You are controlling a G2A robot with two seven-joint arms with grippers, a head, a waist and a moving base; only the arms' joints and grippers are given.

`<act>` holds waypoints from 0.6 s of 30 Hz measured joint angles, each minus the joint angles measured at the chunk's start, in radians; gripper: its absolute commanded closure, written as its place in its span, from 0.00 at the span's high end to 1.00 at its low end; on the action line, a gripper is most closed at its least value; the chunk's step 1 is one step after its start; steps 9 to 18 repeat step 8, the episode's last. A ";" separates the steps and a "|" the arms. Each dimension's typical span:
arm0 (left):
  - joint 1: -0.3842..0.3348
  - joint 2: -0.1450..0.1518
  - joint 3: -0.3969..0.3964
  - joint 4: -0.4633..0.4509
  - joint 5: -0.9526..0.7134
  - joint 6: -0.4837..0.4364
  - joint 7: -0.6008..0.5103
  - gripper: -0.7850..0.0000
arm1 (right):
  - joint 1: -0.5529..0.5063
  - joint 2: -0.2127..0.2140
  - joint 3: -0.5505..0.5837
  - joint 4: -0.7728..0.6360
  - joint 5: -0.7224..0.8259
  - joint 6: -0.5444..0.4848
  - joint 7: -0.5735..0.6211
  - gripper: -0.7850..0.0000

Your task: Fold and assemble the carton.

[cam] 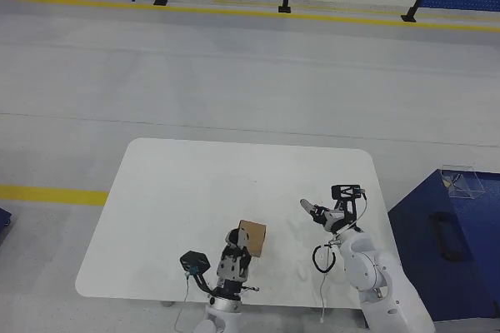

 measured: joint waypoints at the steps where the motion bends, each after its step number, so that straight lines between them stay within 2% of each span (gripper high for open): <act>1: -0.001 0.000 0.000 0.000 -0.001 0.001 0.012 0.07 | 0.000 0.000 0.000 0.000 0.000 0.000 0.000 1.00; 3: -0.003 0.000 0.000 0.001 -0.001 0.002 -0.013 0.22 | 0.000 0.000 0.000 0.000 0.000 0.000 0.000 1.00; 4: -0.004 0.000 0.000 0.001 -0.001 0.003 -0.024 0.33 | 0.000 0.000 0.000 0.000 0.000 0.000 0.000 1.00; 8: -0.003 0.000 0.000 0.001 -0.001 0.003 -0.026 0.63 | 0.000 0.000 0.000 0.000 0.000 0.000 0.000 1.00; 18: -0.003 0.000 0.000 0.001 -0.001 0.003 -0.026 0.63 | 0.000 0.000 0.000 0.000 0.000 0.000 0.000 1.00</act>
